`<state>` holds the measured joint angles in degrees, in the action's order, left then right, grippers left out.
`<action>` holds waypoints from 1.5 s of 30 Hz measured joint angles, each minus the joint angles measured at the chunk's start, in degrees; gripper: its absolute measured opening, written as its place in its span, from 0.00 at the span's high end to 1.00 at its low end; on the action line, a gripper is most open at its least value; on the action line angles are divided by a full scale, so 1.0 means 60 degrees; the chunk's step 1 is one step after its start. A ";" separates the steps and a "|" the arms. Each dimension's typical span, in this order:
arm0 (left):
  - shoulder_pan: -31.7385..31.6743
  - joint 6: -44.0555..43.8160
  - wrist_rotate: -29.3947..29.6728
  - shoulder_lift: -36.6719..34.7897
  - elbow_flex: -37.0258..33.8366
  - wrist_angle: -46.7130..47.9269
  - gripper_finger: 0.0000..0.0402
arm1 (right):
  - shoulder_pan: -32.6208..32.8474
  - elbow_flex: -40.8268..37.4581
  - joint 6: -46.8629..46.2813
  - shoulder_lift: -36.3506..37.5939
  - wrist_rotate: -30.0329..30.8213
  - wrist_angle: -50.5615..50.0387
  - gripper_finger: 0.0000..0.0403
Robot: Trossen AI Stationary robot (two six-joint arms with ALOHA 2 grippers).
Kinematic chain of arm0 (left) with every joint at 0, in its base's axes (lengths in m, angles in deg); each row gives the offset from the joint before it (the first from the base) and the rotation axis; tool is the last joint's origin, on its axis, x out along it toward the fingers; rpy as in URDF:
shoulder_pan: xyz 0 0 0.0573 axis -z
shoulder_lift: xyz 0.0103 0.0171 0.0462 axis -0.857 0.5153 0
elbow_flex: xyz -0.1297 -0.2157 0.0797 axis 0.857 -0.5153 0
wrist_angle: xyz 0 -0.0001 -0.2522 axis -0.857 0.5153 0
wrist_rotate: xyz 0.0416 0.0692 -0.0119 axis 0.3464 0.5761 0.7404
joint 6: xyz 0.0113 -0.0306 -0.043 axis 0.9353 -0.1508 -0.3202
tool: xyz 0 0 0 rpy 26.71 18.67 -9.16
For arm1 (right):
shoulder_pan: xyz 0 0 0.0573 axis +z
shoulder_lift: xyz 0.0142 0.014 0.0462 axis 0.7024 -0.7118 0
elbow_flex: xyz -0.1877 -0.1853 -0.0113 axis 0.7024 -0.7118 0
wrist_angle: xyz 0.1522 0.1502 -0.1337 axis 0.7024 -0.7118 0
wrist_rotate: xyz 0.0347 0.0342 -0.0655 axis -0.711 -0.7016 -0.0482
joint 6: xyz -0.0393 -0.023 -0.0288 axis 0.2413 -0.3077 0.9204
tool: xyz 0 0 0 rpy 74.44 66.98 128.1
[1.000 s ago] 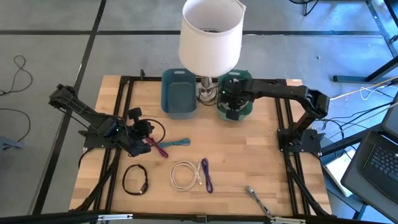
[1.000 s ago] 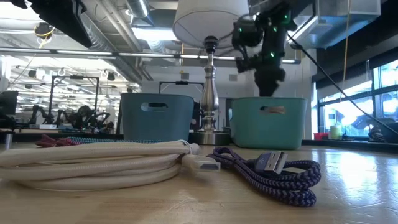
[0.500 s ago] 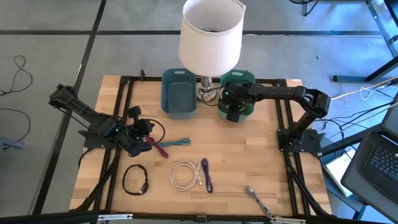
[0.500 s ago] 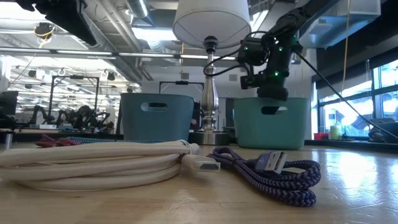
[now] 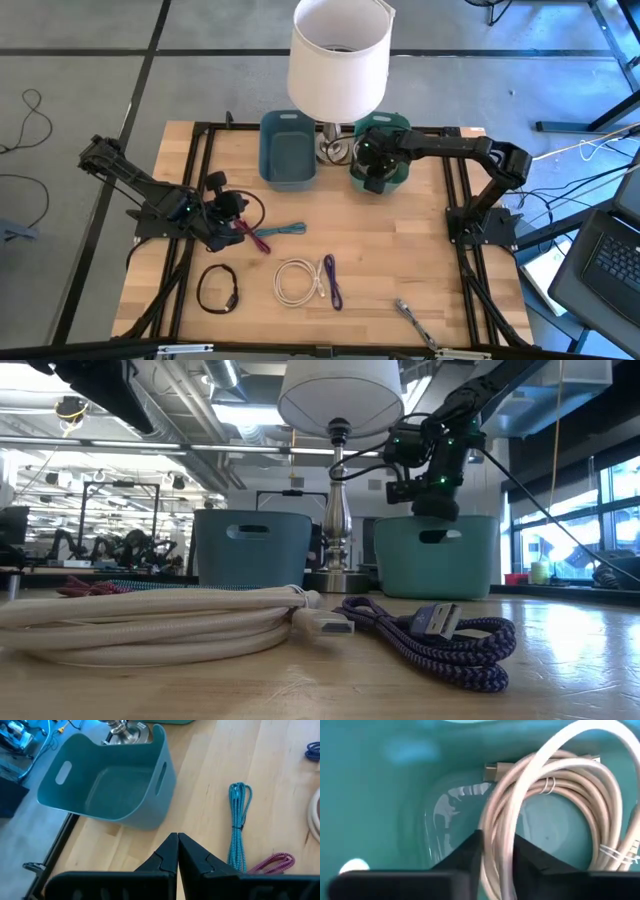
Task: Pick & Place USB Port
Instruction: Put the top white hdmi cable into the green bin, then put the black hdmi cable into the green bin
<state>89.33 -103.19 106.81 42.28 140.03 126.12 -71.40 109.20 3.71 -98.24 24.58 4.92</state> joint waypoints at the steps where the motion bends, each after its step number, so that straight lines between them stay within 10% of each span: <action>1: 0.0000 -0.0106 0.0003 0.0000 0.0000 -0.0004 0.99 | 0.0000 0.0001 -0.0029 0.0000 0.0009 0.0000 0.72; 14: -0.0002 -0.0239 -0.0306 0.0000 0.0000 -0.0008 0.99 | 0.0131 0.0026 -0.0388 0.0041 0.1110 0.0287 0.57; 45: 0.0000 -0.0407 -0.0533 0.0000 -0.0004 -0.0008 0.99 | 0.0714 -0.0849 -0.0682 0.1800 0.2059 0.0359 0.79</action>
<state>89.33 -105.63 103.61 42.28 140.00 126.08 -67.12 104.11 -0.38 -87.44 36.93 7.08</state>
